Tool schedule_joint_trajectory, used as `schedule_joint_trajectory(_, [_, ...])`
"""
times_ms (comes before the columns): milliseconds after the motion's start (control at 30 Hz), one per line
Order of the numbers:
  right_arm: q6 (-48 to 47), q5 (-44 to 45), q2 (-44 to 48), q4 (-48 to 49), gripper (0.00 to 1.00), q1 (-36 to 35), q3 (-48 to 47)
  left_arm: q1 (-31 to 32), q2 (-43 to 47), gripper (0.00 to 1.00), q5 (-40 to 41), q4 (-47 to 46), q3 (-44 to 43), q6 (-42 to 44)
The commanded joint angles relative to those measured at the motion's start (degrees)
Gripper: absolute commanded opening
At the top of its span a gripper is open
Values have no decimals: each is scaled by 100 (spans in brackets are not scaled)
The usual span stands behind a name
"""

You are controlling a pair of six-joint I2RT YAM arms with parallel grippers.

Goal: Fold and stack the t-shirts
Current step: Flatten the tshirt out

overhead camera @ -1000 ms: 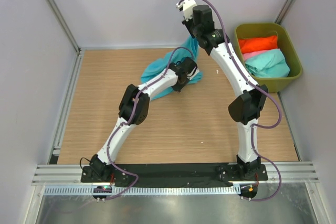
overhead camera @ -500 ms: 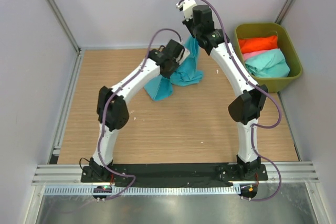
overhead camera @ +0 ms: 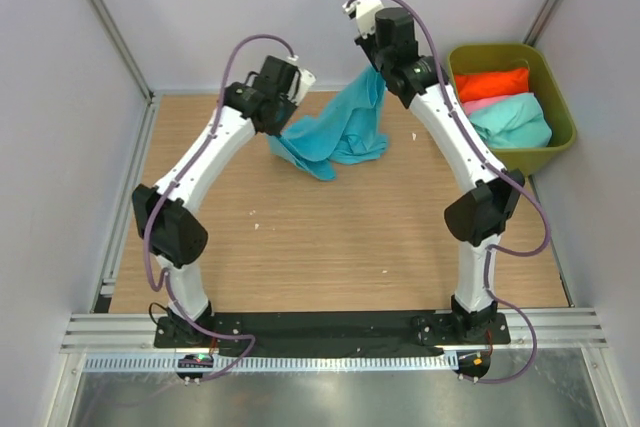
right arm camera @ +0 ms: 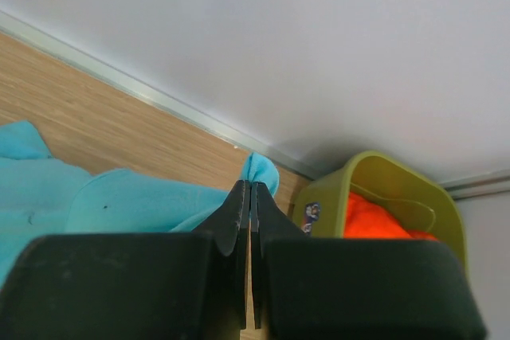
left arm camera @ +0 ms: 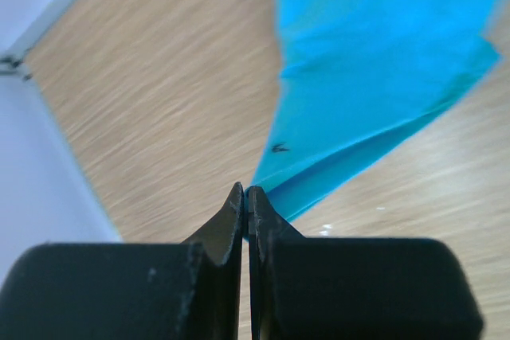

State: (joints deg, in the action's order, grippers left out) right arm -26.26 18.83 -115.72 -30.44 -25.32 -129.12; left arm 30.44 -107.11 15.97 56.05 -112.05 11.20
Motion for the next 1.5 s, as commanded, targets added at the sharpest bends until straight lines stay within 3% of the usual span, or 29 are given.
schedule_joint_trajectory(0, [-160,445,1225,547,1,10,61,-494,893,0,371,-234,-440,399])
schedule_joint_trajectory(233, [-169,622,2675,864,1,1,739,-653,1894,0,662,-1323,-502,1199])
schedule_joint_trajectory(367, [190,421,3361,513,1,18,757,-653,2605,0,742,-1589,-301,1420])
schedule_joint_trajectory(533, [745,-150,3907,-364,1,27,415,-662,3494,0,102,-1536,-1,1481])
schedule_joint_trajectory(633, [921,-353,4215,-795,1,36,-6,-793,3898,0,-523,-1029,-193,1647])
schedule_joint_trajectory(833, [1421,-1135,5067,-1131,1,431,-96,-794,4742,0,-902,-973,-343,1957])
schedule_joint_trajectory(1100, [1466,-1672,4937,-1342,1,888,-1037,-1040,4752,0,-798,-832,-924,1912])
schedule_joint_trajectory(1300, [1396,-1584,4954,-562,1,897,315,-1031,4708,0,-192,-1543,295,2131])
schedule_joint_trajectory(1467, [1010,-1541,4647,-270,1,906,1108,-1040,4489,0,-6,-1624,789,2246])
